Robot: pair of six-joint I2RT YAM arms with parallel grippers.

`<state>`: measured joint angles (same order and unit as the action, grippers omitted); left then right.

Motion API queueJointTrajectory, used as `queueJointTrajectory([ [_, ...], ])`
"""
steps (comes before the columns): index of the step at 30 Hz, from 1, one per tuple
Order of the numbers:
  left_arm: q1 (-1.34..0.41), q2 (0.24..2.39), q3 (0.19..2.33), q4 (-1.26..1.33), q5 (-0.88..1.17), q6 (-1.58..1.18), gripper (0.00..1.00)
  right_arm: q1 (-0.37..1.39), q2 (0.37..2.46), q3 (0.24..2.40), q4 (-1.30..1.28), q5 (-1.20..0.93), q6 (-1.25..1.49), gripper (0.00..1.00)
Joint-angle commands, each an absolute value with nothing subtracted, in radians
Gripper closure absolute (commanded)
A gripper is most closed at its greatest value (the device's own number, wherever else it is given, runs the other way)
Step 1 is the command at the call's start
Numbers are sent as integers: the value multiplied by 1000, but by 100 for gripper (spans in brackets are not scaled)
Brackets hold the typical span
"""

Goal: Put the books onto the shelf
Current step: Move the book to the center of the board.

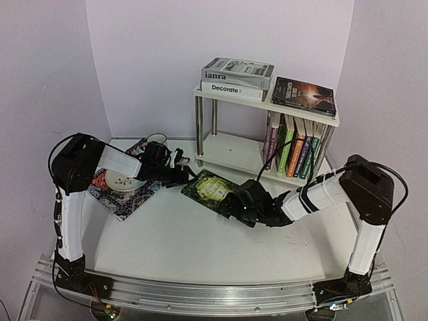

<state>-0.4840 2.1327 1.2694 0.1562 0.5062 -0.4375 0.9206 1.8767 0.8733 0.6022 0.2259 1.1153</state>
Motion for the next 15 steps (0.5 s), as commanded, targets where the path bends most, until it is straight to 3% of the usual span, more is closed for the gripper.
queueJointTrajectory([
  [1,-496,2132,1291,155,551,-462,19,918,1917,922,579,215,1121,11],
  [15,-544,2031,1111,158,609,-514,19,916,1915,938,626,41,1076,10],
])
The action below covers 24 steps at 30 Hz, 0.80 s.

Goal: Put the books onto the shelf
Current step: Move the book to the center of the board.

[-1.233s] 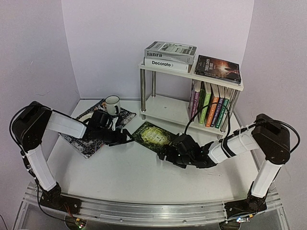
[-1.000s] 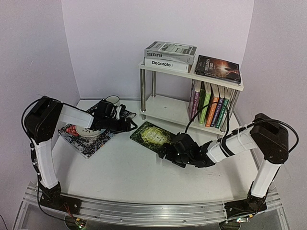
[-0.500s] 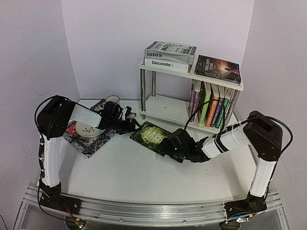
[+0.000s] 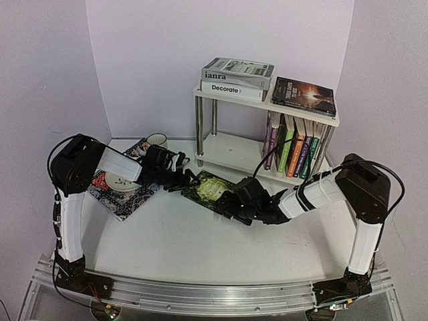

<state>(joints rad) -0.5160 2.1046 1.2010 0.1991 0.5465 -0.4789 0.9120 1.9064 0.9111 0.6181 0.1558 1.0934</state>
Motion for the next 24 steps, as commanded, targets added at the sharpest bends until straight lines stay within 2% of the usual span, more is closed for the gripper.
queueJointTrajectory([
  [1,-545,2006,1084,158,605,-518,19,917,1902,928,627,31,1077,10],
  [14,-636,1688,751,253,599,-691,18,949,1700,730,611,-93,1039,11],
  [24,-638,1562,722,303,615,-781,18,980,1695,791,401,-84,908,11],
])
